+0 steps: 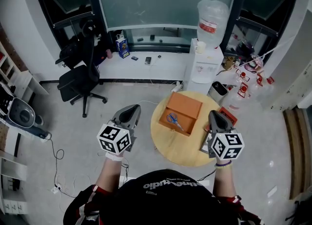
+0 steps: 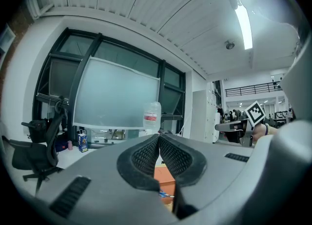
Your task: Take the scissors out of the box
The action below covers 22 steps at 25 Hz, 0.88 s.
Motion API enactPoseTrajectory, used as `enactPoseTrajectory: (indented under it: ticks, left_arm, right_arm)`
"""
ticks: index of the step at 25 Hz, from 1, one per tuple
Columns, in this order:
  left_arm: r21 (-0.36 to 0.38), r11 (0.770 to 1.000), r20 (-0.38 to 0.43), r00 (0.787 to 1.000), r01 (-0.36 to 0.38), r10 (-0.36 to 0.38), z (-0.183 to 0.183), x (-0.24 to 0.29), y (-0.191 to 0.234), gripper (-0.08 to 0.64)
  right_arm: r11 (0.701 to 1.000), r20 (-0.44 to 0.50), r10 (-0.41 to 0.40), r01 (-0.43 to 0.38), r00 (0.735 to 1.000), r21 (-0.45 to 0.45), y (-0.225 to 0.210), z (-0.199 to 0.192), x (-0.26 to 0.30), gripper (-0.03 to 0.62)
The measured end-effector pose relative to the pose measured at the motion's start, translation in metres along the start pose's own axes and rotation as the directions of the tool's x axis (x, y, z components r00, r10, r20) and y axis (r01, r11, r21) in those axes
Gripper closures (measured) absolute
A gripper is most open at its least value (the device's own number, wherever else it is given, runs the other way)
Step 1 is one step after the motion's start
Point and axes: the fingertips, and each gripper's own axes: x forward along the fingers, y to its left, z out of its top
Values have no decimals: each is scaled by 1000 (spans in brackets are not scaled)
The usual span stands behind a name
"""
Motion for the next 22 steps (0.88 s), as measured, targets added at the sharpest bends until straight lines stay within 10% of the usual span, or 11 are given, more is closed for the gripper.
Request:
enactPoseTrajectory:
  ticks: [22]
  left_arm:
    - [94, 992, -38, 995, -86, 90, -7, 45, -30, 541]
  right_arm:
    - [991, -3, 129, -129, 992, 37, -49, -11, 52, 555]
